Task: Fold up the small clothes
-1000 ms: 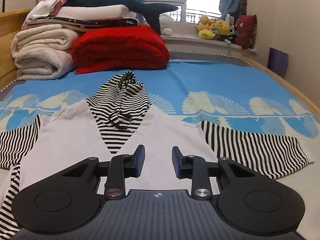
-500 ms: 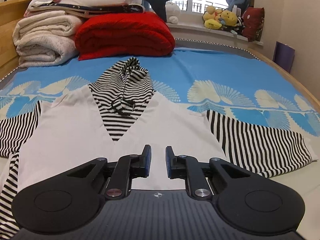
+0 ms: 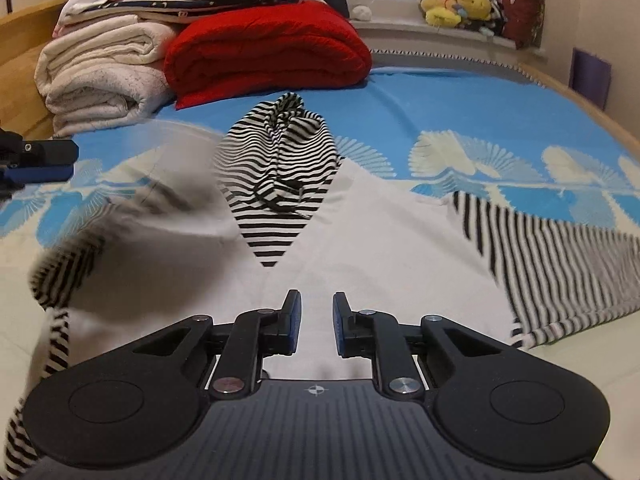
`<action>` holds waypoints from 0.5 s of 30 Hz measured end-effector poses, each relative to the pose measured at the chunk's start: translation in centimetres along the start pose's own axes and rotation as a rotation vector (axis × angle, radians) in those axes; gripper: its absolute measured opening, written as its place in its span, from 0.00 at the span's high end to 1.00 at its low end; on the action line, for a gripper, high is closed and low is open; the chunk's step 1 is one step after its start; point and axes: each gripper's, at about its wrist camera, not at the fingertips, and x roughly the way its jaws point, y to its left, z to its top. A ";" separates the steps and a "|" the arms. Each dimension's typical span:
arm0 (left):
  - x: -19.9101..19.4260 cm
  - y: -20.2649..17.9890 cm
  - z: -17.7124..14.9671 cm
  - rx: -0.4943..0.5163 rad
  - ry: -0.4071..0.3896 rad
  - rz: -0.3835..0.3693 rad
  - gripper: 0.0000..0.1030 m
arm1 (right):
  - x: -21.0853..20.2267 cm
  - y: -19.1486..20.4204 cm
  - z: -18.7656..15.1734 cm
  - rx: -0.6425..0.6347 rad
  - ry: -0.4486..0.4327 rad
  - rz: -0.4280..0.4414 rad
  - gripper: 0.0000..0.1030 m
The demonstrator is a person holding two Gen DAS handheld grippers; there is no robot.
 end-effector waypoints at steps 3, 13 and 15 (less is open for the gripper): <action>0.9 3.1 0.3 -0.068 0.058 0.167 0.63 | 1.0 -0.5 0.5 0.070 0.019 0.036 0.78; 4.0 3.2 -1.5 0.031 0.209 0.307 0.62 | 8.3 -3.4 0.8 0.417 0.195 0.087 0.59; 4.5 2.3 -1.7 0.039 0.214 0.298 0.61 | 9.9 -3.7 0.4 0.466 0.220 0.081 0.59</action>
